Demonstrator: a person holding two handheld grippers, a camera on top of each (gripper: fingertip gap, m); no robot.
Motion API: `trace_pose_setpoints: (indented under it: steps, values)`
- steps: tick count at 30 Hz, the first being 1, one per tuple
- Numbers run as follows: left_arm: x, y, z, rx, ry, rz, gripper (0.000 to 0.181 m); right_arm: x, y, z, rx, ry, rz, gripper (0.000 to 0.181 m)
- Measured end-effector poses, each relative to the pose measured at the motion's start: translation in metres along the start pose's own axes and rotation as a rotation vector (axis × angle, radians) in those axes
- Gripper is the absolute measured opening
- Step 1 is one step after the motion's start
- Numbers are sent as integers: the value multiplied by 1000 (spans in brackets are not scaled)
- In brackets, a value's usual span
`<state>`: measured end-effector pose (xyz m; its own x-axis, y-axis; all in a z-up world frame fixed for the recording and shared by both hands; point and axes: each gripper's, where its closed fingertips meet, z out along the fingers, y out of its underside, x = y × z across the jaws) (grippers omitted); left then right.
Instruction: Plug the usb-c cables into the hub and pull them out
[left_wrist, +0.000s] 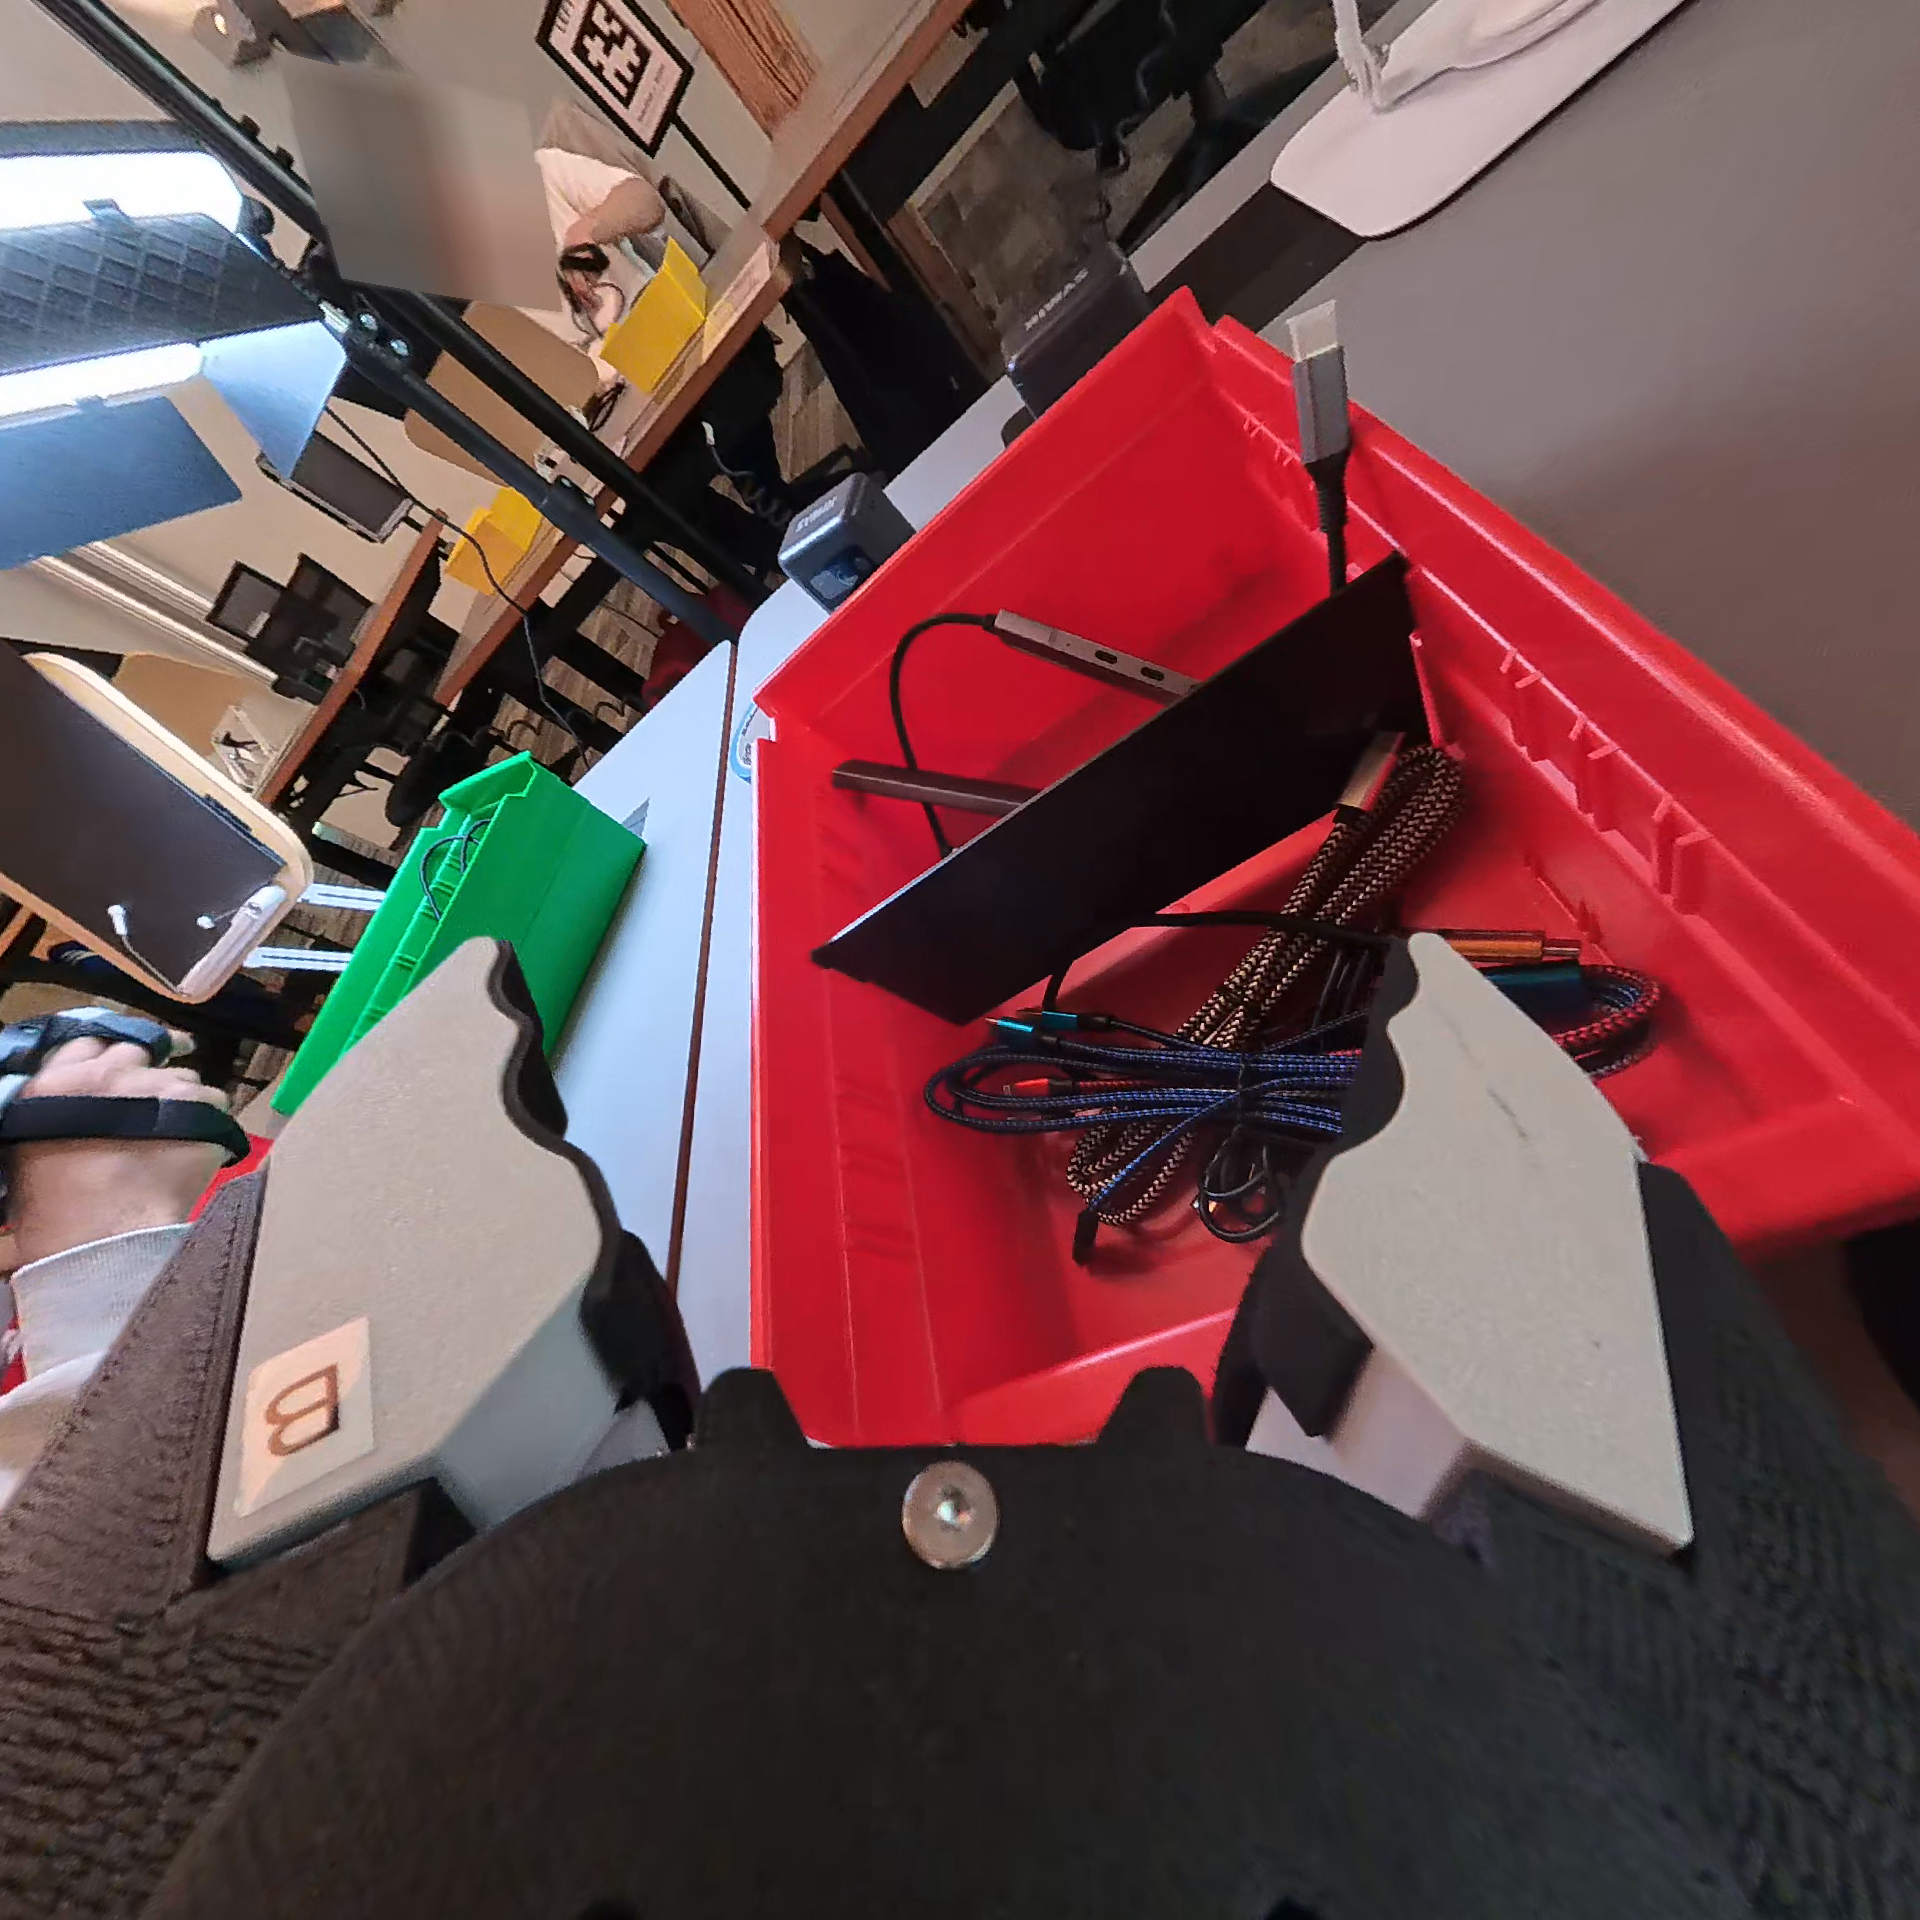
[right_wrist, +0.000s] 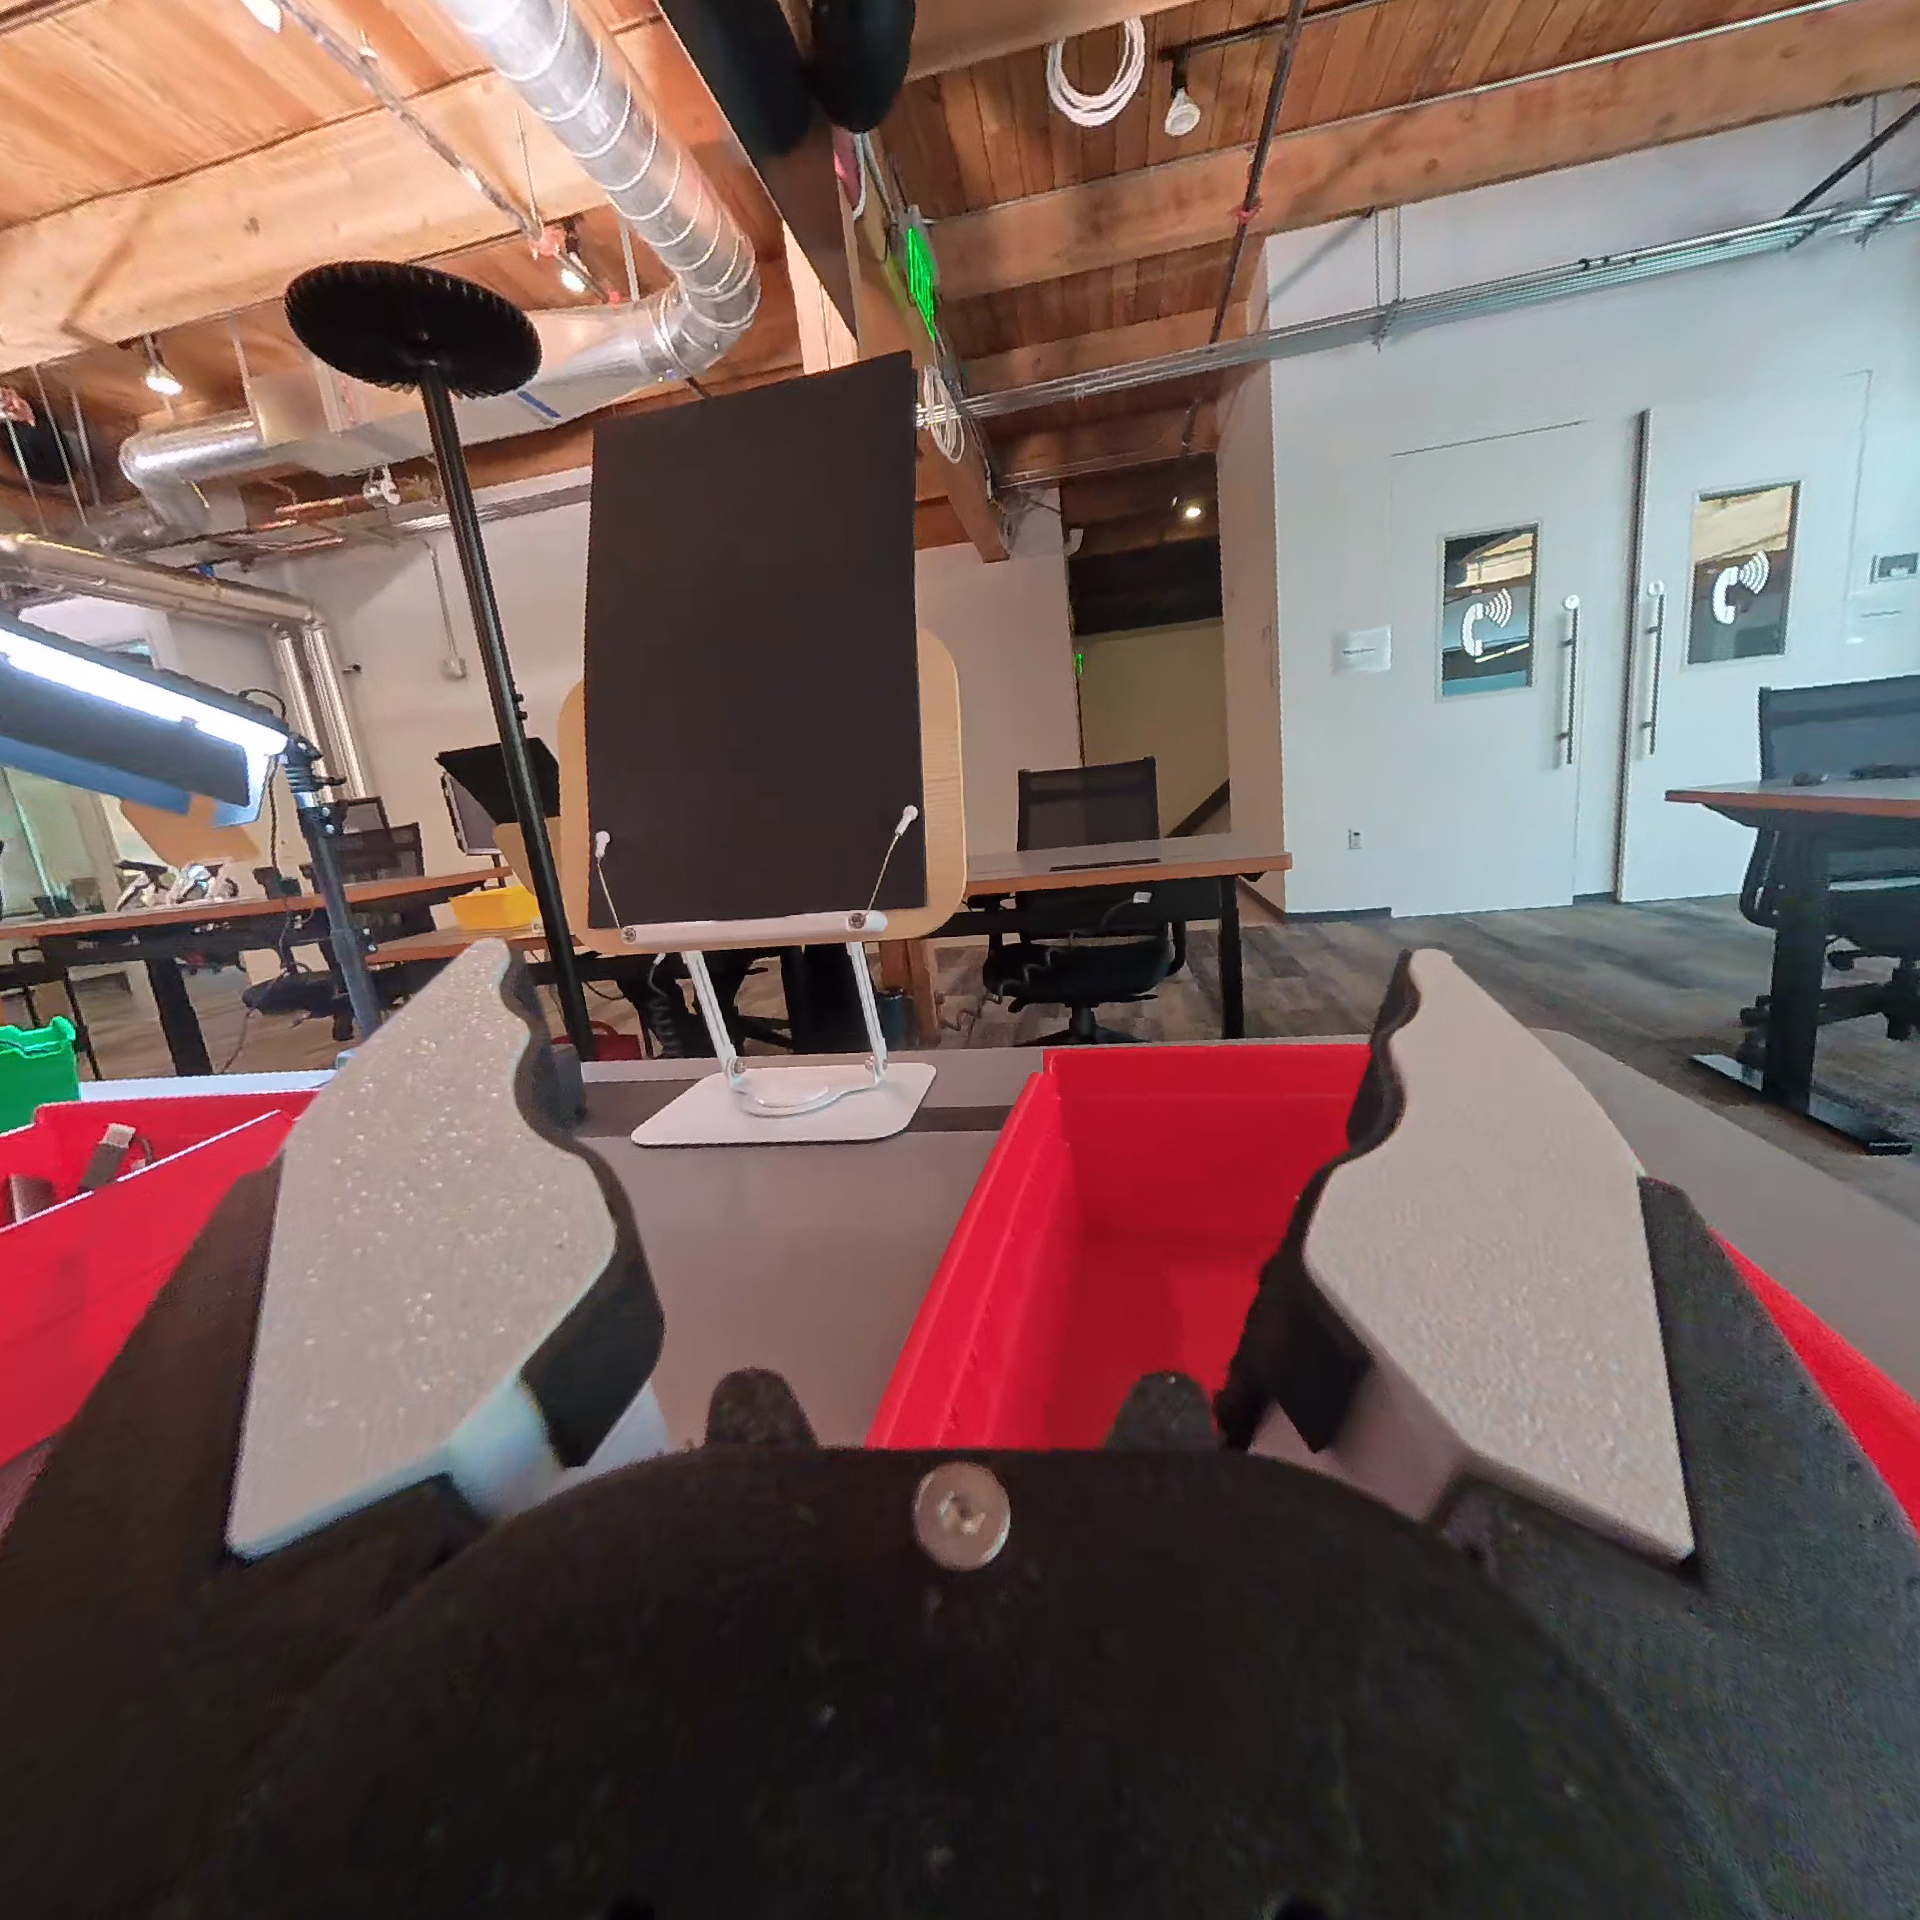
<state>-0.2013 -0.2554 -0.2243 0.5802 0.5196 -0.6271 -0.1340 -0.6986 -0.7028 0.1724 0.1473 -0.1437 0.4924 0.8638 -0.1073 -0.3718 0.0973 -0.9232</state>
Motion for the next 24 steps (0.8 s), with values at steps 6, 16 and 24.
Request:
trace_pose_setpoints:
  steps: [6, 16, 24]
  values:
    - [13, 2, 1, -2, 83, -7, 144, 12, -4, -1, 27, 100, -86, 145]
    - [13, -48, -1, 176, 379, 38, 144, 11, -8, -6, 72, 138, -235, 124]
    - [-12, -57, 90, -1, 568, 621, 81, 11, -16, -10, 129, 141, -222, 117]
